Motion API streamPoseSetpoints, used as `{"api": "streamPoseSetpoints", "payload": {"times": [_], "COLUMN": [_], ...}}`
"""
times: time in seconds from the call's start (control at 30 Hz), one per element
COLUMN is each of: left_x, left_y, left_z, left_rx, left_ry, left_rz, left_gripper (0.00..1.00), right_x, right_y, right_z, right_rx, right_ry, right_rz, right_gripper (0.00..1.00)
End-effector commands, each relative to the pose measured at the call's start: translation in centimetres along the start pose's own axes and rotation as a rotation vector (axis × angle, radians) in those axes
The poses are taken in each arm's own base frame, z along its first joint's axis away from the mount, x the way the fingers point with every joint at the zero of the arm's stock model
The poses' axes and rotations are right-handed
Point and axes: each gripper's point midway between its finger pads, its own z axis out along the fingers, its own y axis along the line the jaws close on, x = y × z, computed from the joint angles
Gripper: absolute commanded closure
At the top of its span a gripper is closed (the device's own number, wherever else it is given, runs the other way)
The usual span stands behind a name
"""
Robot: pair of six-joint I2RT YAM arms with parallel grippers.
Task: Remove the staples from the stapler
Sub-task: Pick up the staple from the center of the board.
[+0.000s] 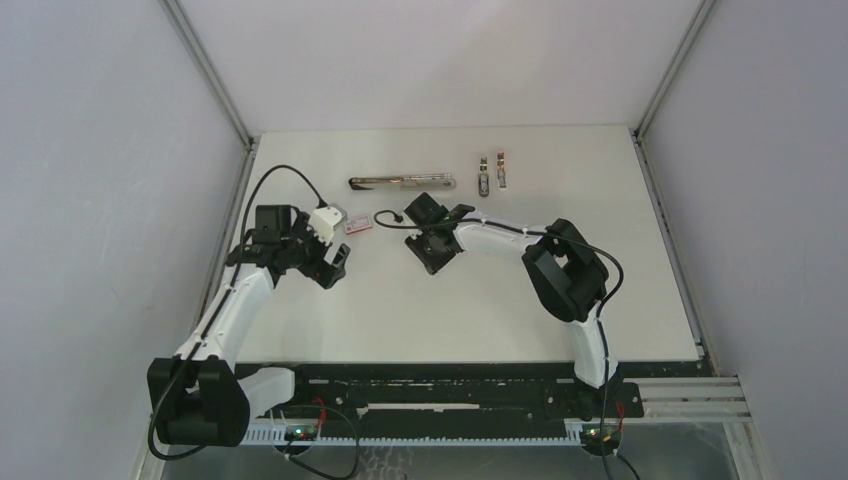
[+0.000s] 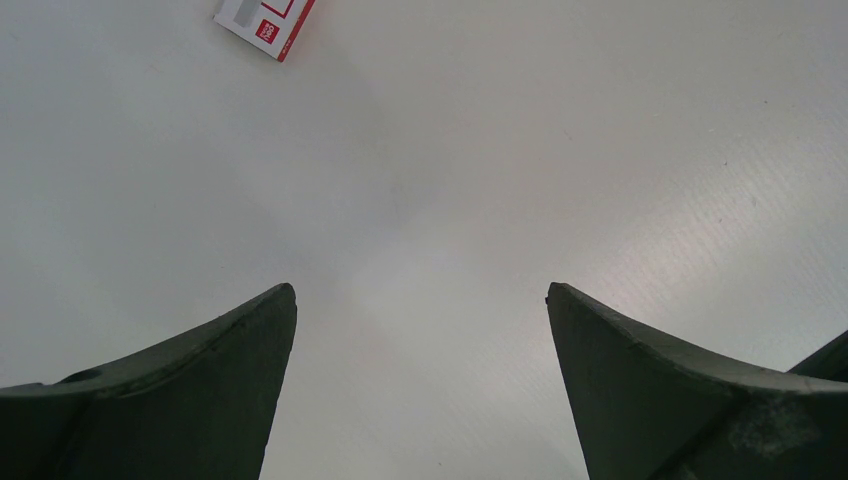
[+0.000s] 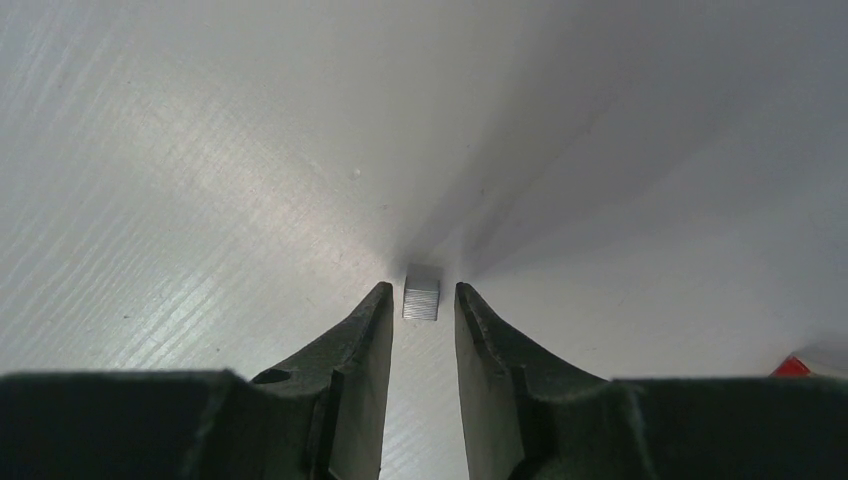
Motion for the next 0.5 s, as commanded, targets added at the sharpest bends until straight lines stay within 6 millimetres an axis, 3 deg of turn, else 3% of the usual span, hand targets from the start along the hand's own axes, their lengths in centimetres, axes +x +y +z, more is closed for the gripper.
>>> {"api": "streamPoseSetpoints", "payload": {"times": [0.0, 0.47], "left_x": [-1.15, -1.1], "left_y": [0.45, 0.43], "left_z": [-0.43, -0.4], "left_rx": [-0.012, -0.01], "left_ry": [-0.046, -0.044], "left_rz": [0.022, 0.023], "left_gripper": [0.0, 0.0], "right_x": [-1.96, -1.17], "right_y": [0.08, 0.49], "right_z": [-0.77, -0.02], "right_rx": [0.016, -0.004], "right_ry": [-0.056, -0.024], "right_rz": [-0.034, -0.041], "right_gripper": [0.71, 0.73]}}
